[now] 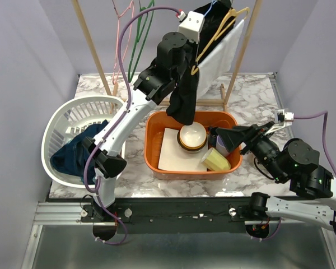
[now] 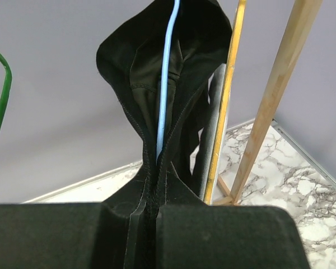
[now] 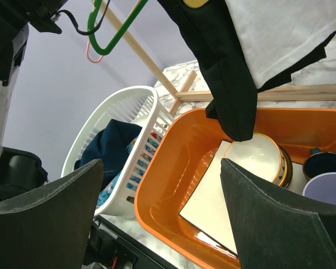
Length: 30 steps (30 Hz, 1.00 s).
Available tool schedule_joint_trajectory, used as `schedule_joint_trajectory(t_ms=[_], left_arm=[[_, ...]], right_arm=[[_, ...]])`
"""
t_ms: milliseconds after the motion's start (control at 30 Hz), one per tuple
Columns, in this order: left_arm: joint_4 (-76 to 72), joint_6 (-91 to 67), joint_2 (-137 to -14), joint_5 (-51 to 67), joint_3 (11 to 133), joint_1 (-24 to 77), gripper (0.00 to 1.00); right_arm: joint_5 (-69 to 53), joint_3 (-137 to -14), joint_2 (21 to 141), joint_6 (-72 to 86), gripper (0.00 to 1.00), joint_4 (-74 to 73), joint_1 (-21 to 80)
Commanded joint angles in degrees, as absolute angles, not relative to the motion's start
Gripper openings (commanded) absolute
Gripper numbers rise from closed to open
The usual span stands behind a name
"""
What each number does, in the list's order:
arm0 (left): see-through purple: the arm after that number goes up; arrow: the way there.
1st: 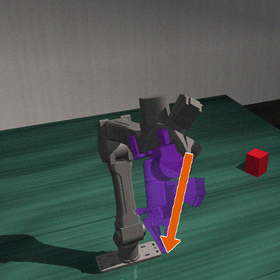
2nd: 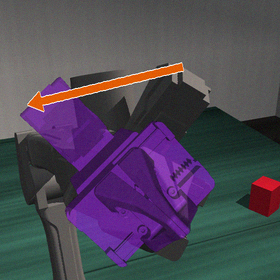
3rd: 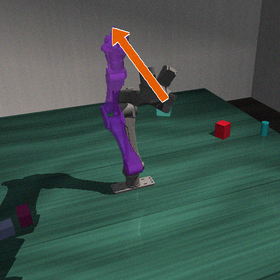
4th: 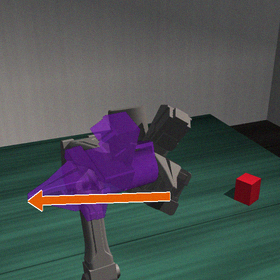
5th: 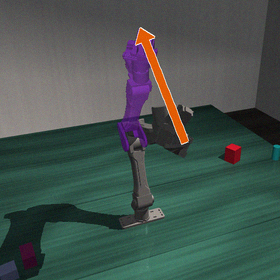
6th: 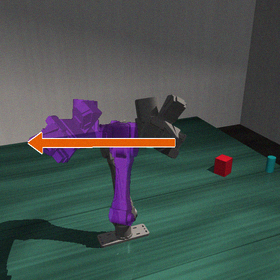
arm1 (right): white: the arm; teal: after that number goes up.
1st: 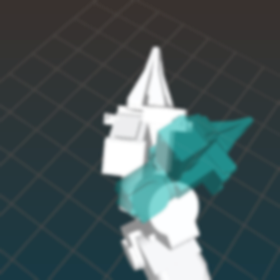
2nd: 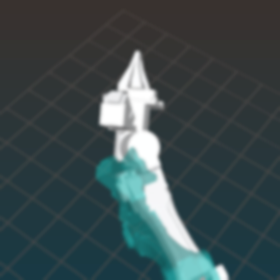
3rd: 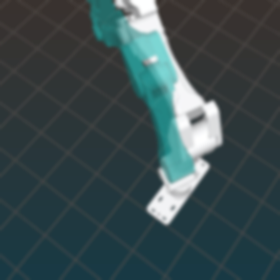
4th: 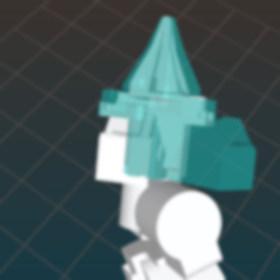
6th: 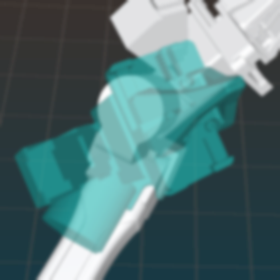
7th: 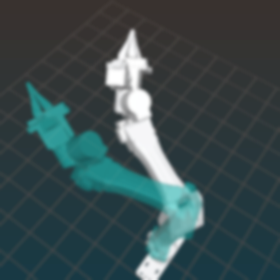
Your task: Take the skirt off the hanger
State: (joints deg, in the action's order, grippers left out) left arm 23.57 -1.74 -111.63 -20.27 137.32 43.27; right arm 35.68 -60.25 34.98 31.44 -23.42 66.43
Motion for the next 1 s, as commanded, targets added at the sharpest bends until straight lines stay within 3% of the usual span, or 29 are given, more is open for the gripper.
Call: schedule_joint_trajectory(t_ms=[0, 733, 967], left_arm=[[15.73, -0.88, -106.44, -22.94, 138.16, 43.24, 0.0], [22.06, 4.3, -91.5, -21.62, 124.72, 43.16, 0.0], [25.83, 4.22, -83.6, -20.04, 120.33, 43.24, 0.0]], right_arm=[[35.51, -61.96, 36.29, 31.03, 0.92, -21.8, 66.71], [31.73, -74.35, 48.5, 23.56, 0.91, -18.37, 66.62], [30.24, -91.91, 61.39, 10.31, 0.89, -16.61, 66.62]])
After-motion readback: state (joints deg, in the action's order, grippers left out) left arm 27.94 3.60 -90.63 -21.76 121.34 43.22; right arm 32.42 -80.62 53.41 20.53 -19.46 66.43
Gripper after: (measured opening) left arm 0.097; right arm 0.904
